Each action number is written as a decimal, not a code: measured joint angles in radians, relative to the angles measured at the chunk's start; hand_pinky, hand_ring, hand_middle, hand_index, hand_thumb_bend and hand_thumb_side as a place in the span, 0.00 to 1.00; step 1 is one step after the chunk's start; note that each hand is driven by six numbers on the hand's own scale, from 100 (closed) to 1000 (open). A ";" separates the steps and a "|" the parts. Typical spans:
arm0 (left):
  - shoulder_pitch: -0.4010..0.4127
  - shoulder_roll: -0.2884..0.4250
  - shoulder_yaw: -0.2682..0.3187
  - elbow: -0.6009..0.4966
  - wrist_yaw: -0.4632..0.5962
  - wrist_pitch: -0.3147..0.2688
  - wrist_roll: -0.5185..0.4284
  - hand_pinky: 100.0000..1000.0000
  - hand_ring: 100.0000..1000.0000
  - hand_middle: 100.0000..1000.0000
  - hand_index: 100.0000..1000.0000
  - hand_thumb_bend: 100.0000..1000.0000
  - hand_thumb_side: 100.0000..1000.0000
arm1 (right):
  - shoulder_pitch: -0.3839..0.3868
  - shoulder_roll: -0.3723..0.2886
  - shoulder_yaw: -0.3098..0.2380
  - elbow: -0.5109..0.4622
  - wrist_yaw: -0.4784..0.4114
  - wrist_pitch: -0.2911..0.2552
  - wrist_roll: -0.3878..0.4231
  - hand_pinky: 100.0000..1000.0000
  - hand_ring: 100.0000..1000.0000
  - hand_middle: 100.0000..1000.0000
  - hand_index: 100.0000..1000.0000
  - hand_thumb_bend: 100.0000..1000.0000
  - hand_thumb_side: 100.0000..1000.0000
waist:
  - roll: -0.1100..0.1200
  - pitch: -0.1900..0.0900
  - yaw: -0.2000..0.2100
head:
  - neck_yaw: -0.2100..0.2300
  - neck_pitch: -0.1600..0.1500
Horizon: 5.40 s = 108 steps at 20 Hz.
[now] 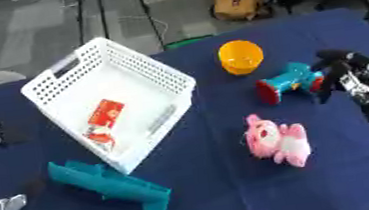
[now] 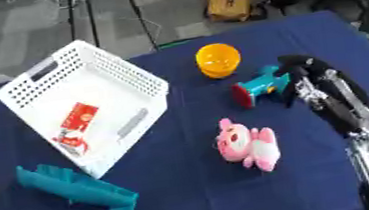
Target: Pick up objects on the table and place them in the box.
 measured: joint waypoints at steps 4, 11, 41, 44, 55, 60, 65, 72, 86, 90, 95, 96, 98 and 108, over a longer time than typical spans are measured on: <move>-0.010 0.036 -0.027 0.000 -0.090 -0.023 -0.027 0.70 0.60 0.57 0.70 0.68 0.48 | 0.000 0.000 0.000 0.000 0.000 0.001 0.000 0.31 0.39 0.61 0.82 0.00 0.63 | 0.001 0.000 -0.005 | -0.010 0.000; -0.017 0.086 -0.107 -0.001 -0.249 -0.073 -0.111 0.72 0.62 0.57 0.68 0.83 0.60 | 0.000 0.000 0.000 0.000 0.000 0.001 0.000 0.30 0.38 0.61 0.82 0.00 0.63 | 0.003 0.000 -0.008 | -0.013 -0.001; -0.081 0.068 -0.109 0.050 -0.401 -0.045 -0.057 0.71 0.60 0.55 0.67 0.84 0.46 | 0.000 0.000 0.000 0.006 0.000 0.000 0.003 0.30 0.38 0.61 0.82 0.00 0.62 | 0.000 0.000 -0.009 | -0.015 -0.001; -0.086 0.068 -0.106 0.044 -0.399 -0.040 -0.058 0.71 0.60 0.55 0.68 0.83 0.46 | 0.000 0.000 0.000 0.006 0.000 0.000 0.003 0.30 0.38 0.61 0.82 0.00 0.62 | -0.001 0.000 -0.009 | -0.016 -0.002; -0.138 0.051 -0.131 0.096 -0.390 -0.056 -0.035 0.71 0.60 0.56 0.69 0.79 0.44 | 0.000 0.000 0.000 0.009 0.000 -0.003 0.005 0.30 0.38 0.61 0.82 0.00 0.62 | -0.007 -0.004 -0.009 | -0.016 -0.002; -0.157 0.044 -0.144 0.121 -0.383 -0.064 -0.025 0.70 0.59 0.56 0.69 0.77 0.44 | 0.000 0.000 0.001 0.011 0.000 -0.004 0.006 0.30 0.38 0.61 0.82 0.00 0.62 | -0.007 -0.005 -0.010 | -0.016 -0.002; -0.178 0.030 -0.164 0.154 -0.375 -0.079 -0.022 0.70 0.59 0.55 0.69 0.75 0.44 | 0.000 0.000 0.001 0.012 0.000 -0.004 0.006 0.30 0.38 0.61 0.82 0.00 0.62 | -0.007 -0.005 -0.011 | -0.016 -0.002; -0.196 0.017 -0.199 0.207 -0.366 -0.109 -0.029 0.69 0.58 0.54 0.69 0.74 0.45 | 0.000 0.000 0.001 0.012 0.000 -0.005 0.007 0.30 0.38 0.61 0.82 0.00 0.62 | -0.009 -0.005 -0.012 | -0.013 -0.002; -0.217 0.002 -0.262 0.298 -0.354 -0.167 -0.038 0.65 0.52 0.48 0.64 0.72 0.38 | 0.000 0.000 0.006 0.012 0.000 -0.006 0.010 0.30 0.38 0.61 0.82 0.00 0.62 | -0.009 -0.005 -0.014 | -0.011 -0.001; -0.226 -0.014 -0.272 0.330 -0.368 -0.170 0.000 0.62 0.48 0.44 0.61 0.71 0.29 | 0.000 0.000 0.007 0.012 0.000 -0.006 0.011 0.30 0.38 0.61 0.82 0.00 0.63 | -0.010 -0.005 -0.015 | -0.011 -0.001; -0.239 -0.033 -0.281 0.376 -0.402 -0.166 0.056 0.59 0.45 0.42 0.58 0.69 0.24 | 0.000 0.000 0.007 0.012 0.000 -0.006 0.014 0.30 0.38 0.61 0.82 0.00 0.63 | -0.010 -0.005 -0.016 | -0.007 -0.001; -0.241 -0.038 -0.284 0.385 -0.409 -0.164 0.067 0.57 0.43 0.40 0.56 0.67 0.19 | 0.000 0.000 0.007 0.012 0.000 -0.006 0.014 0.30 0.38 0.61 0.82 0.00 0.63 | -0.011 -0.005 -0.016 | -0.007 -0.001; -0.247 -0.047 -0.285 0.405 -0.422 -0.158 0.092 0.55 0.41 0.38 0.53 0.65 0.14 | 0.000 0.000 0.007 0.012 0.000 -0.006 0.014 0.30 0.38 0.61 0.82 0.00 0.63 | -0.011 -0.005 -0.017 | -0.006 -0.001; -0.287 -0.106 -0.291 0.556 -0.498 -0.113 0.266 0.43 0.30 0.27 0.42 0.58 0.01 | 0.000 0.000 0.008 0.012 0.000 -0.006 0.015 0.30 0.38 0.61 0.82 0.00 0.63 | -0.012 -0.005 -0.021 | 0.001 -0.001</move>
